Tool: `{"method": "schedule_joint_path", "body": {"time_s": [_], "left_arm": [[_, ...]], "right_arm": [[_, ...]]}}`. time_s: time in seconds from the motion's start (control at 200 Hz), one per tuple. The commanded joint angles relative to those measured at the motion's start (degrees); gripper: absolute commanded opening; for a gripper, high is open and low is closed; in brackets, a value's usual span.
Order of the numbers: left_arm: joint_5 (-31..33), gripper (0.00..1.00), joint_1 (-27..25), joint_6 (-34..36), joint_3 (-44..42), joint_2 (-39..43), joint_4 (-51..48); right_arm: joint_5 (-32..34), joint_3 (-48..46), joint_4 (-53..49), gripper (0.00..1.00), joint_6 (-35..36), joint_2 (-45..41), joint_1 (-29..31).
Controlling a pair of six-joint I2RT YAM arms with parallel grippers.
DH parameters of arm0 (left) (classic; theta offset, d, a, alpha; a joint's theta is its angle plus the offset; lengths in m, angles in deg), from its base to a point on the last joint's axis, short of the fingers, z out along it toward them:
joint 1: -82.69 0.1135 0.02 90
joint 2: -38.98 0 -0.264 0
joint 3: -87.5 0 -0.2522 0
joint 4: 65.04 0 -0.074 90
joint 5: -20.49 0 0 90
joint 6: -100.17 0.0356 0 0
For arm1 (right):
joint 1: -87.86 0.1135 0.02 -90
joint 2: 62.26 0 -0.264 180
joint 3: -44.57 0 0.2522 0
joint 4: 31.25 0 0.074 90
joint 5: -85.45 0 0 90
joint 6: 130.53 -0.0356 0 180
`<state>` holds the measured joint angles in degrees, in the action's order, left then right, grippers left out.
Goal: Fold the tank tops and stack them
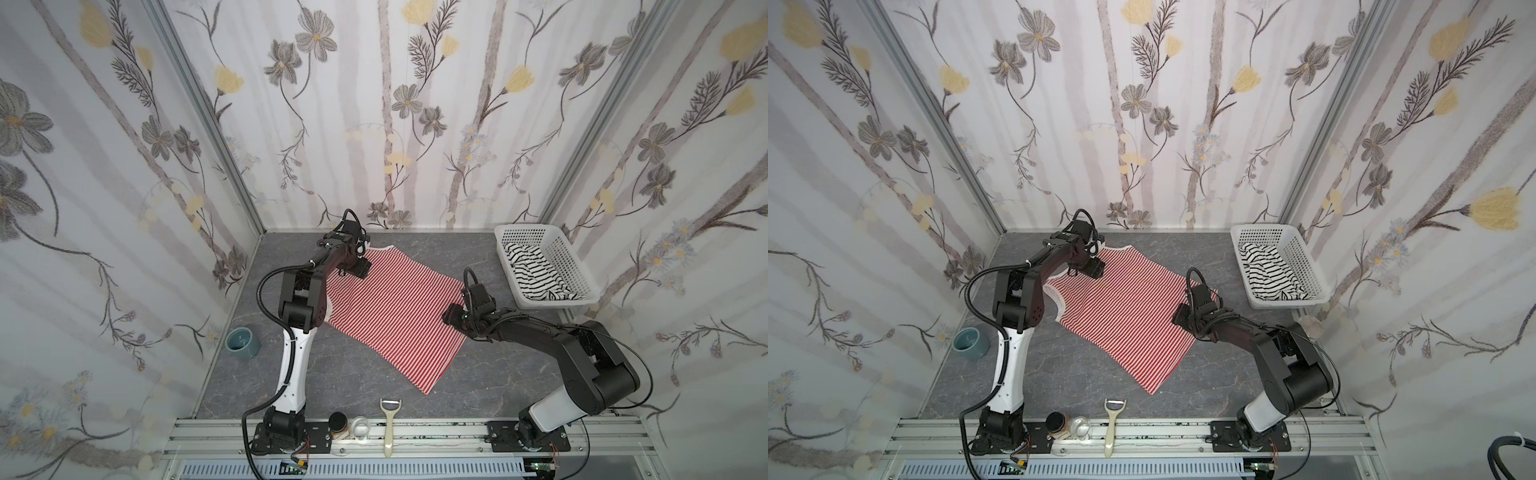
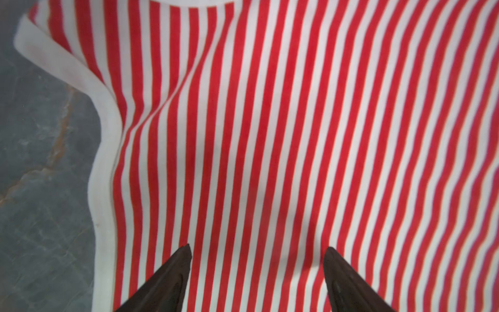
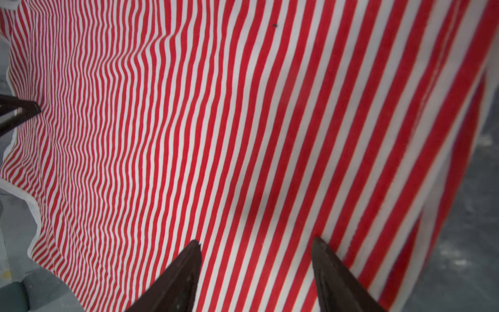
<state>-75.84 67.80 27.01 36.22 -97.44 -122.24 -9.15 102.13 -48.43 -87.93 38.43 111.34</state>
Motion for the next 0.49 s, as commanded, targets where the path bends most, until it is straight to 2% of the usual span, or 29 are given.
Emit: {"method": "schedule_joint_path", "body": {"time_s": [0.0,0.115,0.245,0.49], "left_arm": [[-0.9,0.79,0.0,-0.9,-4.3,2.8,1.6],[-0.7,0.79,0.1,-1.0,-9.5,5.7,3.1],[-0.1,0.79,0.1,-2.1,-16.7,9.7,6.7],[0.3,0.79,0.0,-3.1,-27.6,15.4,11.0]], "right_arm": [[-1.9,3.9,-1.8,0.67,3.6,3.3,-2.4],[-2.4,9.3,-4.3,0.66,5.1,7.8,-4.8],[1.4,16.1,-10.0,0.66,6.4,12.1,-7.1],[2.2,31.3,-17.2,0.66,10.6,20.5,-9.4]]}}
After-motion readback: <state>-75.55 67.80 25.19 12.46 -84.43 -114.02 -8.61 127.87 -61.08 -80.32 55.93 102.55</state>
